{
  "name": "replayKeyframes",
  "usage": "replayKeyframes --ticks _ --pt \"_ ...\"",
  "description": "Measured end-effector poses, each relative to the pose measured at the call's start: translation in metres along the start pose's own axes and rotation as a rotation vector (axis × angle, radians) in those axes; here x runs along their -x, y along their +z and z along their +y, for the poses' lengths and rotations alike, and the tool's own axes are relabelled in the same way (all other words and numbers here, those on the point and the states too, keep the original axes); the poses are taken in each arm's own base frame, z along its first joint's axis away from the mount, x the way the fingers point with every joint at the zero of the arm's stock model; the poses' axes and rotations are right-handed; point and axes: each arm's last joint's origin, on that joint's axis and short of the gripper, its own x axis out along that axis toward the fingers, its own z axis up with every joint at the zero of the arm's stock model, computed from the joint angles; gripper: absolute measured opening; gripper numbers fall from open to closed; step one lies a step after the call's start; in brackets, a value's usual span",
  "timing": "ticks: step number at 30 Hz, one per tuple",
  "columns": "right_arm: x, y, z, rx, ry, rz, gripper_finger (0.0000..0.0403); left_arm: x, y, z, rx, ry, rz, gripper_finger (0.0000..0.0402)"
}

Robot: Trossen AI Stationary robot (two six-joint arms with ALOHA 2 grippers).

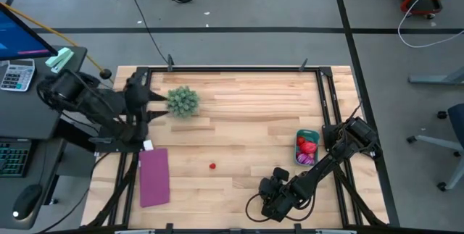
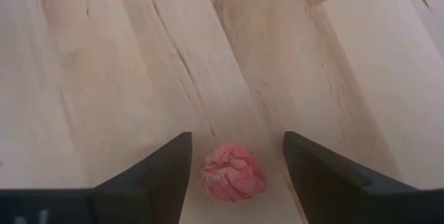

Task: Pick and placing Produce into tupperware
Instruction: Put the pink peach into the green bin

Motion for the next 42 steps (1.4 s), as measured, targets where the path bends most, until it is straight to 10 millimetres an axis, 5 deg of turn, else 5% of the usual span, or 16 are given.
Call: replayKeyframes --ticks 6,10,19,34,42 --pt "0.0 0.0 0.0 0.023 0.0 0.001 0.0238 -0.019 -0.051 0.001 0.117 -0.21 -0.224 0.0199" --pt "0.0 0.0 0.0 0.0 0.0 0.0 0.0238 -0.05 -0.08 -0.012 0.13 -0.297 -0.337 0.0203" --pt "0.0 0.0 0.0 -0.038 -0.003 0.0 0.0233 -0.115 -0.139 -0.036 0.142 -0.287 -0.296 0.0206" --pt "0.0 0.0 -0.001 -0.062 -0.011 0.007 0.0088 -0.129 -0.156 -0.04 0.251 -0.305 -0.29 0.0203" --pt "0.014 0.005 0.0 -0.068 0.026 -0.012 0.006 -0.129 -0.156 -0.039 0.28 -0.307 -0.281 0.0203"
